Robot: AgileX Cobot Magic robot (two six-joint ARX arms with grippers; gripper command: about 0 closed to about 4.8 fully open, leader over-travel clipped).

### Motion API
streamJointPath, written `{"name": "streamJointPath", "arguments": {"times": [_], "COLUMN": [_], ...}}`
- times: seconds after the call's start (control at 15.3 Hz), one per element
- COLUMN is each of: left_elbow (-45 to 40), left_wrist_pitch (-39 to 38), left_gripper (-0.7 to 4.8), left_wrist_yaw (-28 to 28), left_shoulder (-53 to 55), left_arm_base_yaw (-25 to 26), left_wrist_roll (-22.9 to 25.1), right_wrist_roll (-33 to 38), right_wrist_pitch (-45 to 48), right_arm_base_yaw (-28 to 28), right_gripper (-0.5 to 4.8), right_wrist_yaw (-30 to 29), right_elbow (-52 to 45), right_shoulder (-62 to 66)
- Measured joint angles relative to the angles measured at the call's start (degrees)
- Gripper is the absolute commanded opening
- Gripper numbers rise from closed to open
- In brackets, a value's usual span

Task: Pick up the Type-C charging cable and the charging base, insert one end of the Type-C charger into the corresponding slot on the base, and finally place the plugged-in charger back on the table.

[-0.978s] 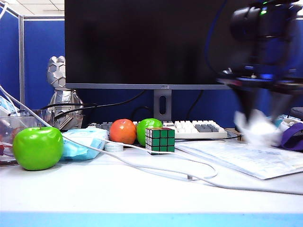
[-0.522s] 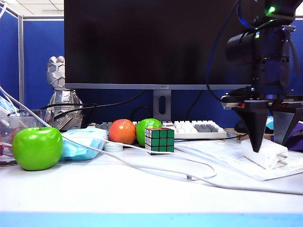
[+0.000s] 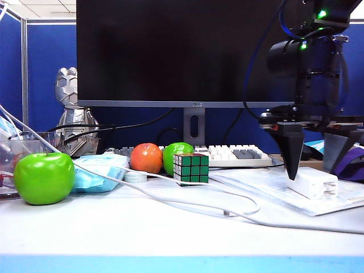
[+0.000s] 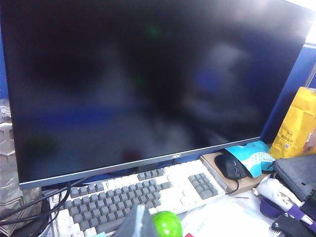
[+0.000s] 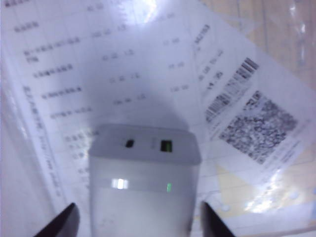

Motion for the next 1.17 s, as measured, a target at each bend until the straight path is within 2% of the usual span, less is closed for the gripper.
{"name": "streamJointPath", "arguments": {"times": [0.26,0.46,0.52,0.65,0.72,0.85,0.98,1.17], "left_elbow": [0.0,0.0,0.0,0.0,0.0,0.0,0.0,0.0], "left_wrist_pitch": [0.0,0.0,-0.1,-0.1,-0.1,0.0,-0.1,-0.2], "left_gripper": [-0.03,-0.03,-0.03,-0.03,-0.03,-0.03,-0.03,-0.03], "left_wrist_yaw": [0.0,0.0,0.0,0.0,0.0,0.0,0.0,1.2], "left_shoulder": [0.0,0.0,0.0,0.0,0.0,0.0,0.0,0.0], "left_arm_base_yaw": [0.0,0.0,0.0,0.0,0.0,0.0,0.0,0.0], "left_wrist_roll": [0.0,0.0,0.0,0.0,0.0,0.0,0.0,0.0], "right_wrist_roll": [6.2,6.4,6.4,6.4,6.4,6.2,3.0,2.0], "right_wrist_pitch": [1.1,1.1,1.1,1.1,1.1,1.1,-0.2,0.4], "right_arm_base_yaw": [0.0,-0.1,0.0,-0.1,0.0,0.0,-0.2,0.0], "right_gripper": [3.28,3.26,2.85,0.75,0.00,-0.01,-0.01,-0.01], "right_wrist_yaw": [0.0,-0.1,0.0,0.2,0.2,-0.2,-6.8,-10.2], "right_elbow": [0.0,0.0,0.1,0.1,0.2,0.2,2.4,5.6], "right_shoulder": [0.4,2.9,3.4,3.7,3.7,3.7,2.9,-10.9]}}
